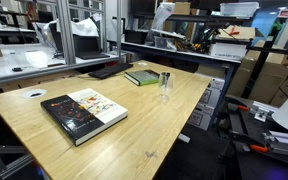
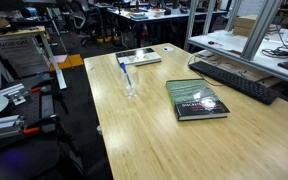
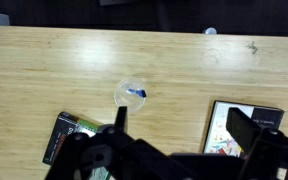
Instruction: Remove the marker from the glass and put it on top of the book
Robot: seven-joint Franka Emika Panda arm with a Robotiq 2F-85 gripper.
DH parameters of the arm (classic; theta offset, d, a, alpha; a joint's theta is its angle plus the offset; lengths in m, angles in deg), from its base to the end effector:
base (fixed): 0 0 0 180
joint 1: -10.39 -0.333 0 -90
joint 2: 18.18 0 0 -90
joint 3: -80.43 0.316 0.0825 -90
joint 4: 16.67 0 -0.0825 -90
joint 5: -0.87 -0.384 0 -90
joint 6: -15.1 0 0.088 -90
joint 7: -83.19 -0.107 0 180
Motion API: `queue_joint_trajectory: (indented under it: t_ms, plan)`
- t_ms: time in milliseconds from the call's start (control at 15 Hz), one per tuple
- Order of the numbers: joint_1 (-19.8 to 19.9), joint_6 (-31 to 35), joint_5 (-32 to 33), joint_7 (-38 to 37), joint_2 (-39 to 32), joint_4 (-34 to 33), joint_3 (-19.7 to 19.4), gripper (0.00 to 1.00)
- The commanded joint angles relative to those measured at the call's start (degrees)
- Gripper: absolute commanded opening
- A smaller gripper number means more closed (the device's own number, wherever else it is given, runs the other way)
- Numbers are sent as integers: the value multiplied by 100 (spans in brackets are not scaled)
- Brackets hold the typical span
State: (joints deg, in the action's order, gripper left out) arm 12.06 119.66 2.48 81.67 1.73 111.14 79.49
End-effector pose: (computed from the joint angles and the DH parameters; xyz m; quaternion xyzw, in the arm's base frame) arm 0.4418 -0.0230 0.5067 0.9990 -0.0315 -0.0292 0.0104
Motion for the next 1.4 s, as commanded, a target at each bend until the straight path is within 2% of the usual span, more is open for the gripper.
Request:
queue_joint_trajectory:
  t_ms: [0, 600, 933, 1333]
  plan:
    - [-3, -6, 1, 1, 0, -20, -4, 100]
    - [3, 36, -12, -88, 12, -24, 11, 100]
    - [125, 103, -342, -1188, -174, -98, -4, 100]
    - [430, -21, -889, -2190, -783, -231, -325, 100]
